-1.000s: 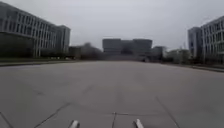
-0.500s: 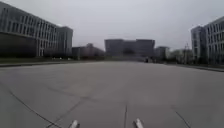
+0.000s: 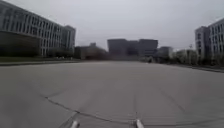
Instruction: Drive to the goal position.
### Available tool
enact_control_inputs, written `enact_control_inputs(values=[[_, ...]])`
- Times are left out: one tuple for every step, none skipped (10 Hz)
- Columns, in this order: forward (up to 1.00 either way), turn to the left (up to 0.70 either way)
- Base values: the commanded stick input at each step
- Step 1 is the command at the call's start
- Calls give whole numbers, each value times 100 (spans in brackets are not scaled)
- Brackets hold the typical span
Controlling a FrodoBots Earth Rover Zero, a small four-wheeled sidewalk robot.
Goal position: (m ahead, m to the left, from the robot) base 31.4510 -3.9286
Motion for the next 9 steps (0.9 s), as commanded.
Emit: enact_control_inputs(values=[[100,-24],[100,-26],[100,-29],[100,-32],[100,-34],[100,-37],[100,-38],[100,-38],[100,-38]])
